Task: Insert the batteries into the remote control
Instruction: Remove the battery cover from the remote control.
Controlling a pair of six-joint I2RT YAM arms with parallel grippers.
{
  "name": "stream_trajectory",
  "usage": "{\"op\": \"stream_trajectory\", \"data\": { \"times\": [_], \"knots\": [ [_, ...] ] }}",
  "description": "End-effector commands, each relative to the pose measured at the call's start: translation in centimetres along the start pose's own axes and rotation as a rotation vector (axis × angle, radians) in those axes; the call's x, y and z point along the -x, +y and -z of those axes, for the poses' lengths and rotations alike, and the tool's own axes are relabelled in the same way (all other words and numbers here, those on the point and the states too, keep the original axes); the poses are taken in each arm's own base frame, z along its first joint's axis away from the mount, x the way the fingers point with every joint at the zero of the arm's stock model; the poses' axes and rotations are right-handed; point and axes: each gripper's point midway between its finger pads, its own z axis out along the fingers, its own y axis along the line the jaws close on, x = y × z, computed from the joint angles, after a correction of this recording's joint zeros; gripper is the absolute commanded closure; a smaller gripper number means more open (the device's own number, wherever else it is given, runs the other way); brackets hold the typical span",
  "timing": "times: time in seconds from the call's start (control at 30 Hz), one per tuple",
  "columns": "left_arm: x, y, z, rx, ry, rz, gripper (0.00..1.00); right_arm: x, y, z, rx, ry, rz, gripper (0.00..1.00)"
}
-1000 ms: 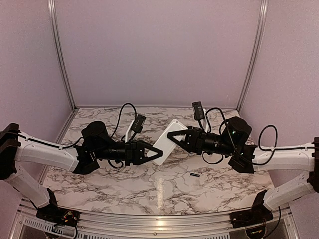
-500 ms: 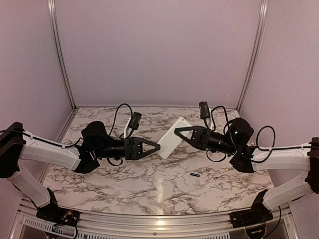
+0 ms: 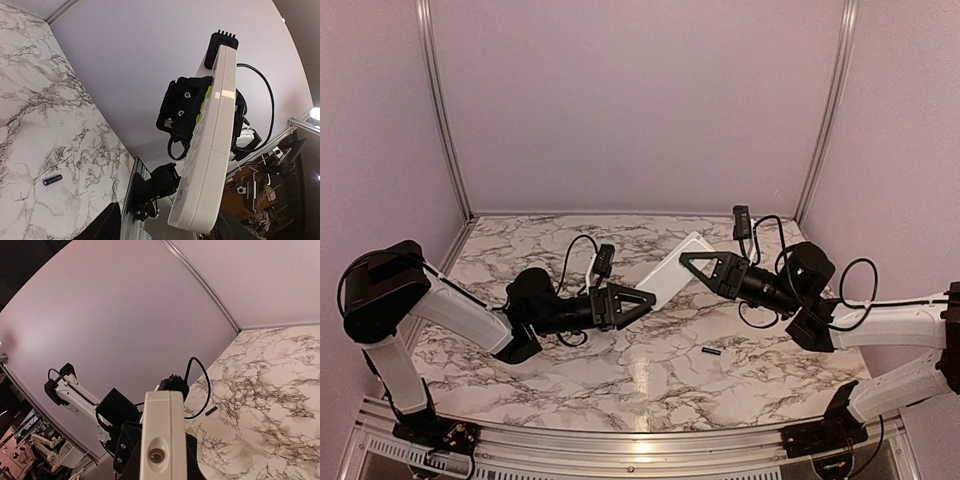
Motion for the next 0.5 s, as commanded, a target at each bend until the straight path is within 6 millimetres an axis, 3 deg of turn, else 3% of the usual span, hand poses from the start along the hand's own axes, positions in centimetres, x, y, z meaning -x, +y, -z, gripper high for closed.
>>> {"op": "stream_trajectory", "data": {
  "times": [0.0, 0.47],
  "knots": [
    [1.9, -1.7, -1.0, -0.062, -0.076, -0.004, 0.39, 1.4, 0.2, 0.1, -0.009, -0.046, 0.009, 1.0],
    [2.1, 0.3, -2.0, 0.014, -0.085, 0.055, 0.65, 1.3, -0.2, 0.0, -0.03, -0.039, 0.024, 1.0]
  ]
}}
